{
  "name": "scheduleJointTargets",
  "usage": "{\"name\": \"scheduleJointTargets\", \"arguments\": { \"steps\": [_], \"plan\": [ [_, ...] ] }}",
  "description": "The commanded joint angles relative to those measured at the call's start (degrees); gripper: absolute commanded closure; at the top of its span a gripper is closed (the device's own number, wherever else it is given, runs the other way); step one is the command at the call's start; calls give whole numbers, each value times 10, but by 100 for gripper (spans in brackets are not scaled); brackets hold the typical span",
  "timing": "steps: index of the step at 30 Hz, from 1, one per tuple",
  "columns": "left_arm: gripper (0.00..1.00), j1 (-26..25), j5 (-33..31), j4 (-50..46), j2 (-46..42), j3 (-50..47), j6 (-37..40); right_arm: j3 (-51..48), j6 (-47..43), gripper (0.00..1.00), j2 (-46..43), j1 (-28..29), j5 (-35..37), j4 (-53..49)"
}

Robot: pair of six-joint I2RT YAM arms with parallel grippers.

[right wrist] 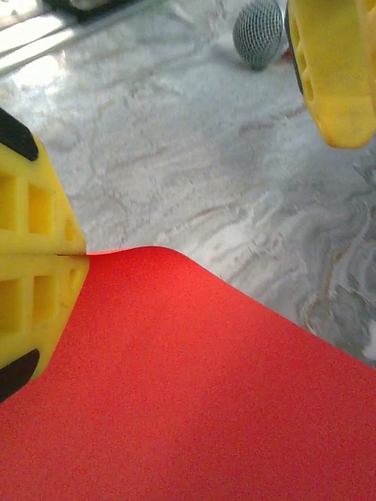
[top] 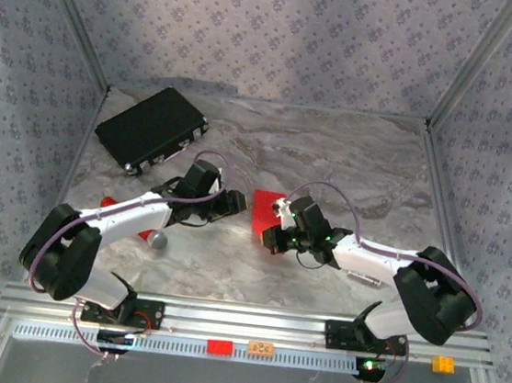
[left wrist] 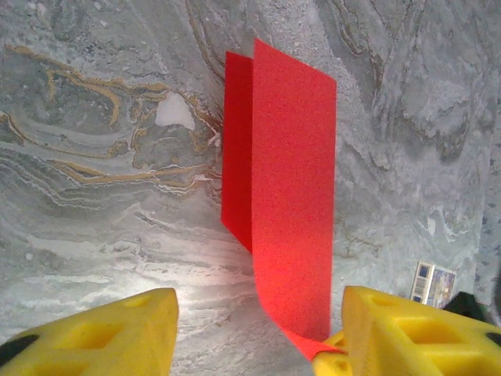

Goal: Fold a paper plane with a square sheet of paper (pick it up from the middle)
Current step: Third fold the triangle at the center of the table.

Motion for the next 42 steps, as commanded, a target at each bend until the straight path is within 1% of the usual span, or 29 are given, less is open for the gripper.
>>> {"name": "scheduleJointTargets", "arguments": {
  "steps": [1,5,8,14,19,29,35,42],
  "plan": [
    [50,2,7,-9,-11,7,18,6,40,100,14,-2,-101,37],
    [58,2,19,-9,0,20,26,0,37,100,16,0,-127,56],
    [62,2,35,-6,17,37,38,-3,21,100,13,3,-126,51],
    [71,2,81,-14,91,103,70,-15,5,100,11,0,-118,45],
    [77,2,129,-21,165,165,92,-23,7,100,12,-1,-111,53],
    [83,-5,130,-57,279,239,133,-25,9,100,17,-5,-104,55],
    [86,-5,116,-71,322,242,141,-24,8,100,20,-9,-99,52],
    [87,-5,107,-81,346,238,149,-23,7,100,20,-18,-81,42]
  ]
}}
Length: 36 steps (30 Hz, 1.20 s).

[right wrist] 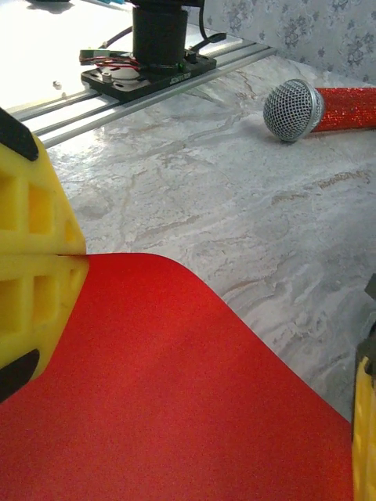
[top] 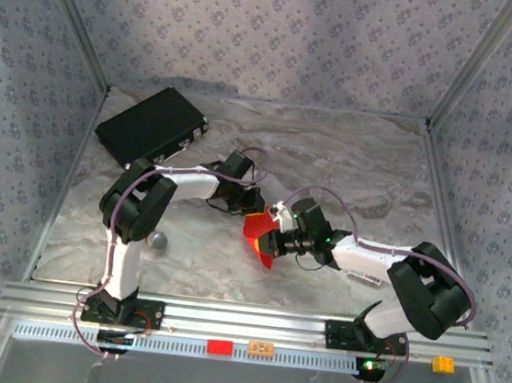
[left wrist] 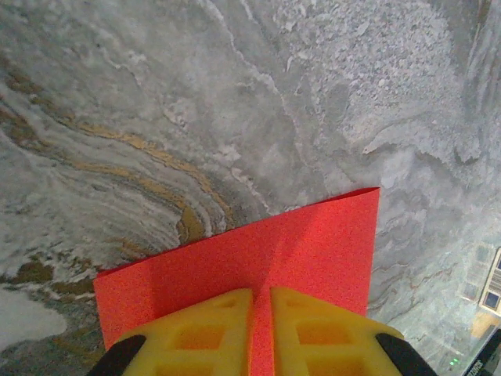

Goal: Fold a paper plane with a square sheet of paper (pick it up from the middle)
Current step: Third fold the triangle at the center of the table.

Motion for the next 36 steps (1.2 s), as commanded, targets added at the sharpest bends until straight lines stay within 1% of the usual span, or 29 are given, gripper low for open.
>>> {"name": "scheduleJointTargets", "arguments": {
  "steps": [1,8,15,36],
  "plan": [
    [87,-5,-11,-25,21,3,15,-1,-12,100,7,-7,22,-14],
    [86,-3,-14,-33,20,4,21,11,-18,100,8,-17,80,-57],
    [87,-3,-13,-29,19,1,15,25,-20,100,13,-18,119,-82],
    [87,-4,-11,-27,10,-3,10,46,-21,100,40,-17,134,-107]
  ]
}}
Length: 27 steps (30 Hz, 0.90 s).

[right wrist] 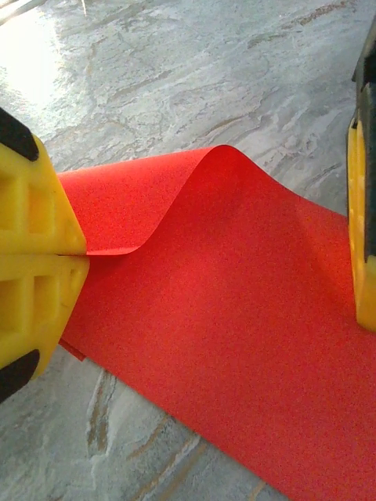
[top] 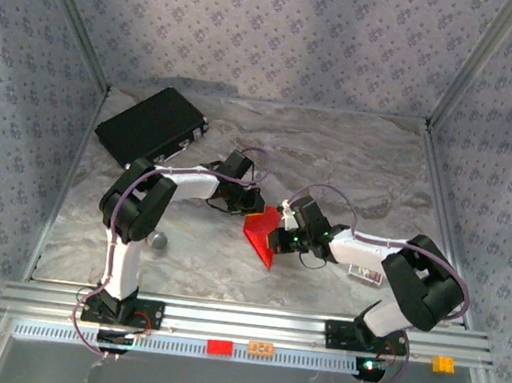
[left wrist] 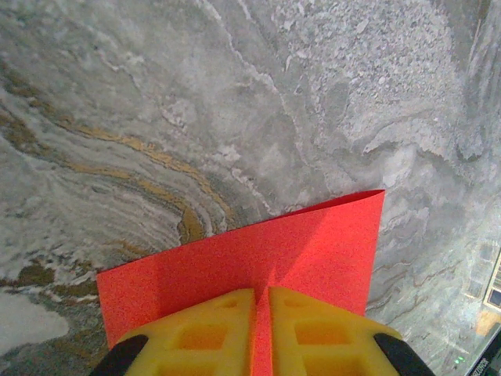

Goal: Fold a paper plane with a square sheet of paper (pick it up from the middle)
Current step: Third fold the triangle at the center of the table.

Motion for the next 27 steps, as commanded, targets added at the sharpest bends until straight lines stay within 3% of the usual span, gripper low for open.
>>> {"name": "scheduleJointTargets", "arguments": {
  "steps": [1,27],
  "plan": [
    [87,-3,-11,-27,10,-3,3,17,-11,100,10,-2,10,-16],
    [87,-3,-11,-25,7,-7,1,36,-17,100,28,9,26,-46]
  ]
}}
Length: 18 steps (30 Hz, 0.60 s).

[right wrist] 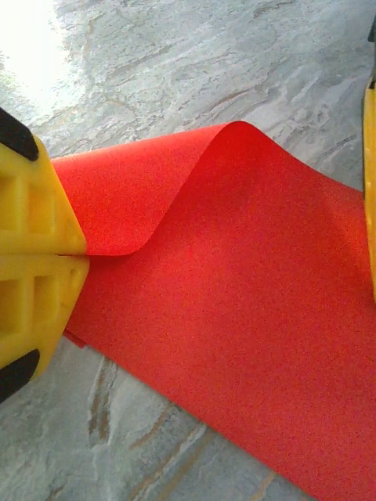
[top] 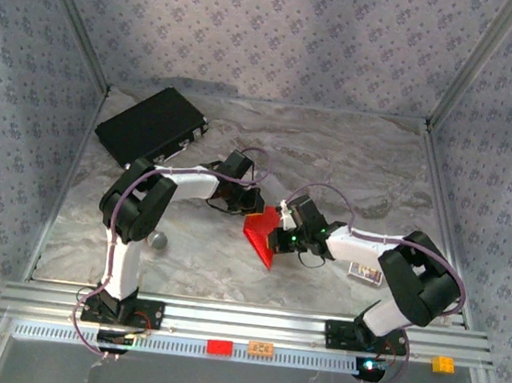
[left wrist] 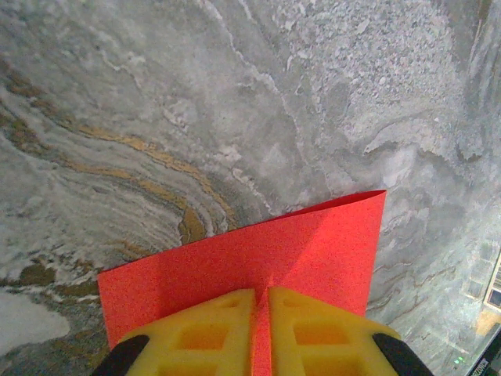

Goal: Fold a paper plane with a square sheet of paper (pick it up from the middle)
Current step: Third fold the triangle at the center of the table.

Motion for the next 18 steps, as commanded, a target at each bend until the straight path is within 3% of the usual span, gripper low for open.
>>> {"name": "scheduleJointTargets", "arguments": {
  "steps": [1,18],
  "plan": [
    [87,-4,-11,-25,7,-6,1,15,-12,100,10,4,12,-14],
    [88,-4,-11,-25,6,-6,2,15,-12,100,15,6,19,-28]
  ]
}}
